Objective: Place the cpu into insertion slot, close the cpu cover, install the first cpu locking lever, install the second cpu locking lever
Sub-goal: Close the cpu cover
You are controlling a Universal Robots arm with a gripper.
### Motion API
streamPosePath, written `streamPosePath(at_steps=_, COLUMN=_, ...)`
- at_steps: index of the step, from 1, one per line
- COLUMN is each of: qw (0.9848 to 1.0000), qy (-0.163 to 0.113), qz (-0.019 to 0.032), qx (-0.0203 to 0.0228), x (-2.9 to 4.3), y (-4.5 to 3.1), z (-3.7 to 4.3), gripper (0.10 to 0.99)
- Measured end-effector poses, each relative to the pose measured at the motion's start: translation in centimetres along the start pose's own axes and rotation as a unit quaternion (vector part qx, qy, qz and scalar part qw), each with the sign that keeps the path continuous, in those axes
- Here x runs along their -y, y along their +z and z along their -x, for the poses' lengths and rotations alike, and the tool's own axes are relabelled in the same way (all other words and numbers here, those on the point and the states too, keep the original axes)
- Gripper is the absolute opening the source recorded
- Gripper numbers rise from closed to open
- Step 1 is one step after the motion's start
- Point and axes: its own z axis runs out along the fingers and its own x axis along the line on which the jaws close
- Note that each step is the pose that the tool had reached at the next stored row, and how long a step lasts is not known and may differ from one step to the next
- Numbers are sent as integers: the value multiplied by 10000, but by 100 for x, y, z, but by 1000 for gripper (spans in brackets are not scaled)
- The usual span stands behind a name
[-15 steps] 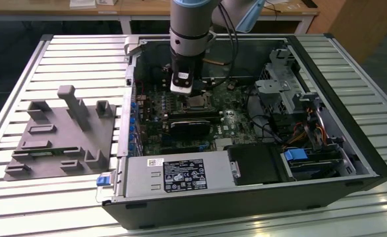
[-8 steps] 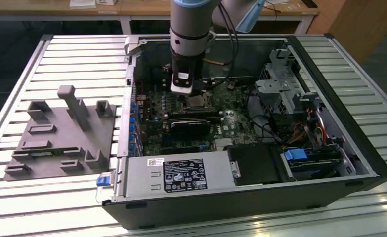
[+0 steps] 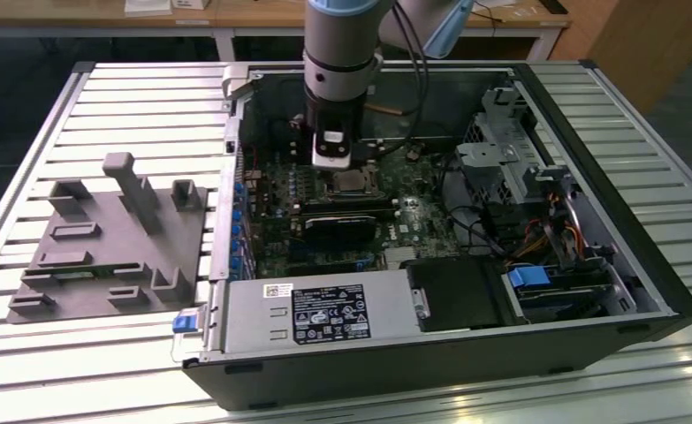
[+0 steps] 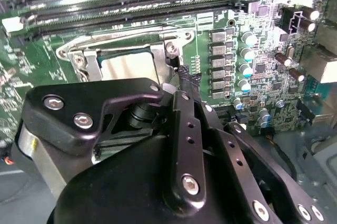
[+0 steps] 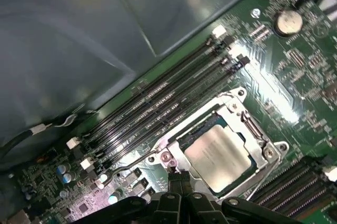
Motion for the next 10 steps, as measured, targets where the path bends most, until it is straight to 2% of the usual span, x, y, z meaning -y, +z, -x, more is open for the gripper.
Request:
streamPosePath(at_steps=2, qw=9999, qy=-120, qz=39, qx=14, x=0, y=0, z=0, gripper=106)
streamPosePath(at_steps=4, qw=9997, qy=-236, qz=83, qx=49, x=0, y=1, z=0, gripper=106)
streamPosePath(at_steps=10, qw=9996, qy=-272, qz=90, qx=61, x=0, y=0, z=0, gripper=106)
